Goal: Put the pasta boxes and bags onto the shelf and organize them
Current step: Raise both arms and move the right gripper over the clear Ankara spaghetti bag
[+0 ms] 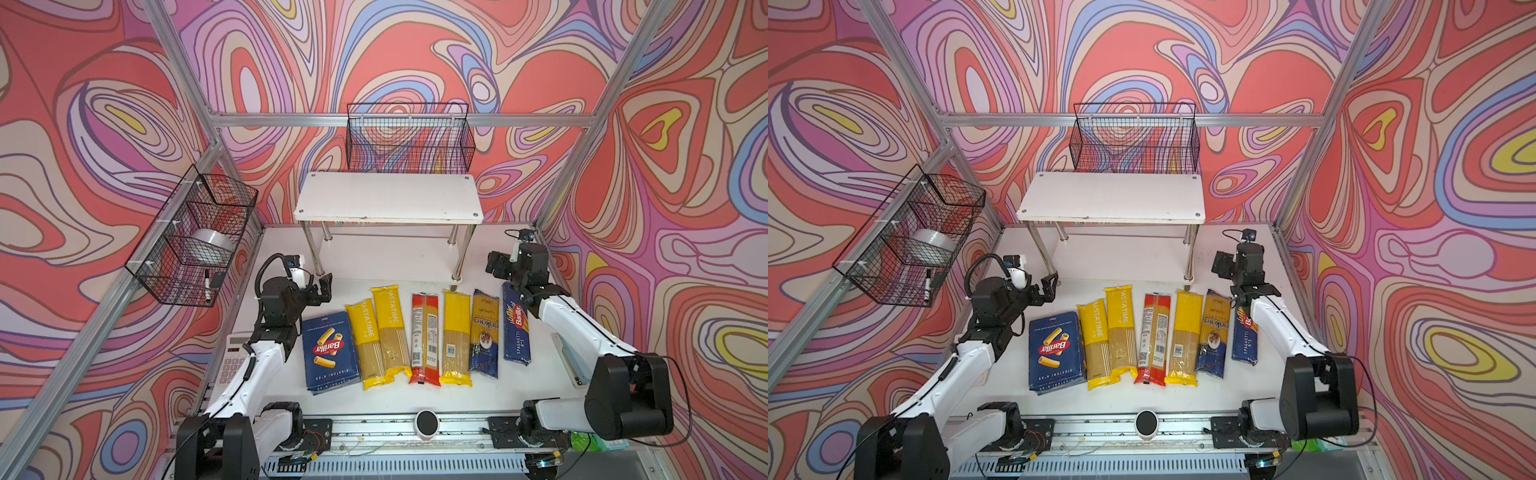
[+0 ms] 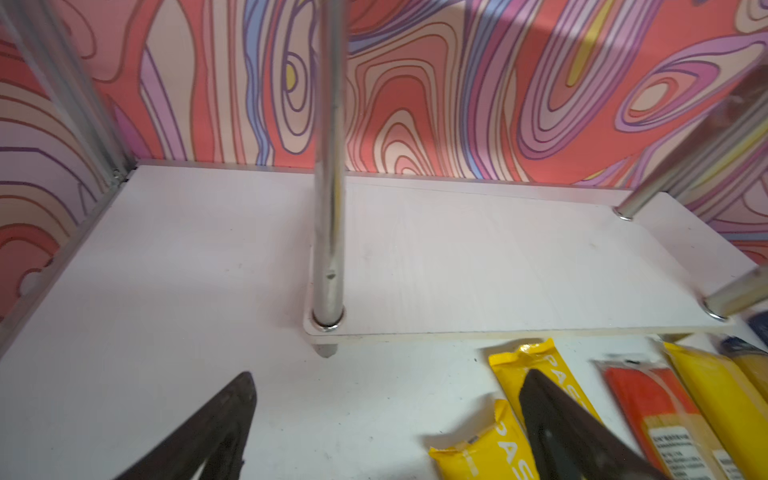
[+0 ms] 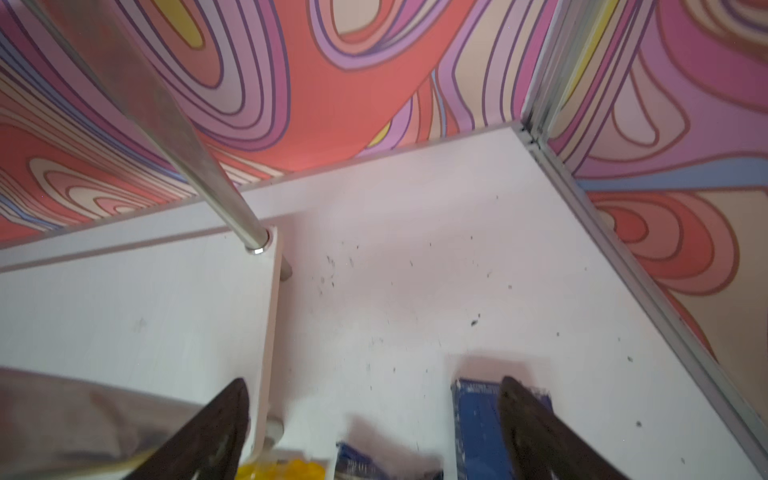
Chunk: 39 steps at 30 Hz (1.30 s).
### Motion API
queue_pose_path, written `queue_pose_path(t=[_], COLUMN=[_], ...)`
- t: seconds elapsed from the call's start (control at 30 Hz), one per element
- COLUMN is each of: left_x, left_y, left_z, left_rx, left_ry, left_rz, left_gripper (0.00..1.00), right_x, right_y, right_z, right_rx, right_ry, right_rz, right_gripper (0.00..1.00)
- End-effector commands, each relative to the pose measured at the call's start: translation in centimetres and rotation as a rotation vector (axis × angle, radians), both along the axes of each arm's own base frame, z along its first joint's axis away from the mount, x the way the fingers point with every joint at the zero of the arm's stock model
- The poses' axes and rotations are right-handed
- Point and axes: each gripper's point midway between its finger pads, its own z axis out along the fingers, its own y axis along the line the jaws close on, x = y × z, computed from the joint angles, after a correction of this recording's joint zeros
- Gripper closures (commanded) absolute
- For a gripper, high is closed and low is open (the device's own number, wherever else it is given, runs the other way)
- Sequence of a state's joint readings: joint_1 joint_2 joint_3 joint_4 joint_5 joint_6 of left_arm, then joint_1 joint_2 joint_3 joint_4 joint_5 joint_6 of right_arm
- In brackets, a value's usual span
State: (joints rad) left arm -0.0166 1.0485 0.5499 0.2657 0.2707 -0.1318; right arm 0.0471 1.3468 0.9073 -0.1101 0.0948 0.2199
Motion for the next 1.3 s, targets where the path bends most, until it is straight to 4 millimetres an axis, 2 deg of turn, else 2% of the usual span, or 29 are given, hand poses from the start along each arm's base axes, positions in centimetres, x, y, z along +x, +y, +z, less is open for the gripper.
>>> queue_pose_path(t=[0.0, 0.17, 0.2, 0.3, 0.47, 0.73, 0.83, 0.93, 1.27], left_x=[-1.8, -2.8, -3.4, -4.0, -4.5, -4.7, -4.7, -5.0, -5.0], left_y=[-2.3, -3.1, -3.2, -3.2, -3.7, -3.9, -3.7, -3.9, -4.6], left_z=[-0.8, -0.7, -2.1, -3.4, -4.4, -5.2, -5.1, -5.0, -5.1], left_rx=[-0.03, -0.08, -0.082, -0.076, -0.04, 0.011, 0.02, 0.02, 0.013], left_ry=[0.06, 0.07, 0.098, 0.145, 0.14, 0.121, 0.105, 0.096, 0.107], left_rz=[-0.105, -0.127, -0.134, -0.134, -0.18, -0.211, -0.202, -0.215, -0.266], left_gripper=[0.0, 0.0, 0.0, 0.0, 0.0, 0.0, 0.0, 0.0, 0.0], right_x=[-3.4, -5.7, -6.2, -8.0, -10.3, -13.2, -14.1, -14.6, -13.7], right_y=[0.9, 2.0, 2.3, 3.4, 5.5, 5.1, 6.0, 6.0, 5.9], right_z=[-1.3, -2.5, -2.8, -3.5, -5.2, -7.6, -8.7, -9.6, -11.2], right_rx=[0.092, 0.126, 0.119, 0.107, 0.078, 0.088, 0.141, 0.129, 0.139], right_ry=[0.143, 0.279, 0.298, 0.352, 0.443, 0.539, 0.572, 0.621, 0.631], right_rz=[0.005, 0.016, 0.015, 0.015, 0.027, -0.013, 0.015, 0.015, -0.028], right_gripper=[0.05, 0.06, 0.06, 0.06, 0.06, 0.07, 0.06, 0.06, 0.06])
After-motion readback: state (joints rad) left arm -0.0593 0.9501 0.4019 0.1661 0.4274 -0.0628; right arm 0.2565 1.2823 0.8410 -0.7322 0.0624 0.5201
